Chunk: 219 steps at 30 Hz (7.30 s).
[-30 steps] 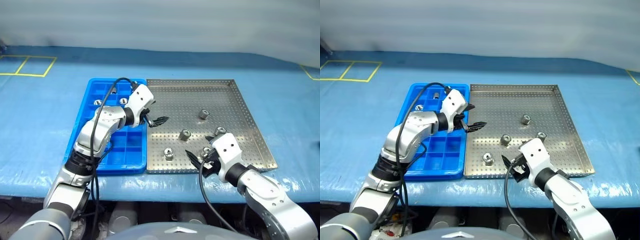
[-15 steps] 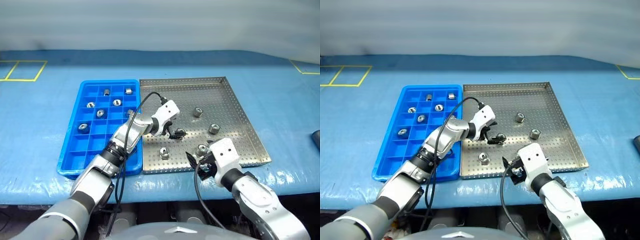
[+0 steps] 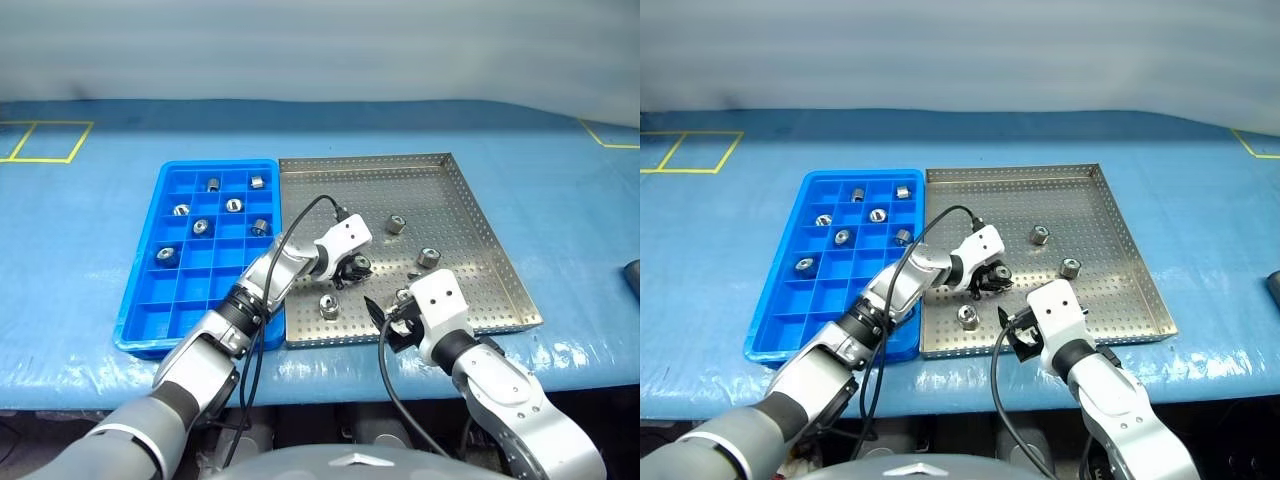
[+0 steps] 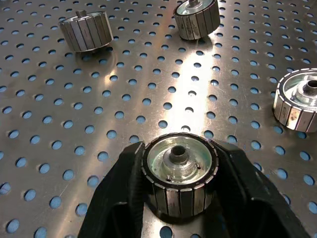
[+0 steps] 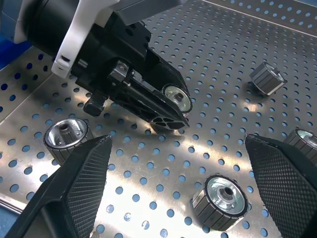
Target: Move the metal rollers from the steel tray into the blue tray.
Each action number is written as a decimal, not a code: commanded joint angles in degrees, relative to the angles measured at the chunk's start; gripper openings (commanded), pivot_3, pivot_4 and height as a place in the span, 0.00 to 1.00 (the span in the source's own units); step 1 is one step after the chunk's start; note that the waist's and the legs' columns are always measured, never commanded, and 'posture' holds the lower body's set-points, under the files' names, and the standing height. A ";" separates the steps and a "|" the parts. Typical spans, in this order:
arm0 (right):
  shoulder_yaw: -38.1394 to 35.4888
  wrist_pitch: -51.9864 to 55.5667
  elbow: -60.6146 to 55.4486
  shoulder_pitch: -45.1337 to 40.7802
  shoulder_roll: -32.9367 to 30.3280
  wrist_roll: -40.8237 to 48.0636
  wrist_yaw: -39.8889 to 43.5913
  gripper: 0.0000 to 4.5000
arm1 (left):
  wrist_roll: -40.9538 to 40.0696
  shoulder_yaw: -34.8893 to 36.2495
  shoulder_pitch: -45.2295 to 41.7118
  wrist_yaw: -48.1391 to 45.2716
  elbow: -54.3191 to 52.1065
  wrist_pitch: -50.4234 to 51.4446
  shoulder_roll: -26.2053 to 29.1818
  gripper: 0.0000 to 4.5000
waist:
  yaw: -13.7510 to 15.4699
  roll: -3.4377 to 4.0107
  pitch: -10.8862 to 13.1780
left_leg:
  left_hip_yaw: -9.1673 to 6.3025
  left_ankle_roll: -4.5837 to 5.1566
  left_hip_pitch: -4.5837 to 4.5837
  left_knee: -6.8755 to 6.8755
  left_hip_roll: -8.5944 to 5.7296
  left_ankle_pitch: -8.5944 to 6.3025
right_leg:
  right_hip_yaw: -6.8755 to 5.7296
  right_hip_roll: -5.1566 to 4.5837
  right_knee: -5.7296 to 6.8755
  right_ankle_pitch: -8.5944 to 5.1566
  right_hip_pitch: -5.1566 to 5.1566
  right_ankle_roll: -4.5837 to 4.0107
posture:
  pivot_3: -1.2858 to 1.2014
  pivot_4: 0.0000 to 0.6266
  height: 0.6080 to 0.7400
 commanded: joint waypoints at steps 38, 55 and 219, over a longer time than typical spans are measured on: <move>10.66 -8.30 17.06 -25.09 -5.30 0.14 20.10 1.00 | -6.28 32.59 37.67 19.50 -58.98 15.23 19.76 0.38 | 8.64 -0.02 0.02 | -0.16 -0.03 0.00 -0.05 0.12 0.01 | -0.23 -0.15 -0.02 -0.02 0.05 -0.07 | 0.65 0.24 1.00; 9.74 -7.64 14.96 -22.15 -4.75 -0.13 18.84 1.00 | -8.90 31.20 38.68 18.94 -55.32 18.80 22.52 0.38 | 9.44 0.00 0.04 | -0.17 -0.04 -0.02 -0.13 0.16 0.01 | -0.30 -0.16 -0.07 -0.07 0.01 -0.14 | 0.63 0.24 1.00; -5.13 -2.44 -2.73 -5.32 -3.86 -2.38 13.60 1.00 | -21.21 22.46 13.05 11.86 -47.22 19.37 17.03 0.99 | 10.88 -0.08 -0.03 | -0.28 -0.35 -0.27 0.05 0.00 -0.15 | -0.77 0.05 -0.12 -0.25 0.04 -0.41 | 0.52 0.24 1.00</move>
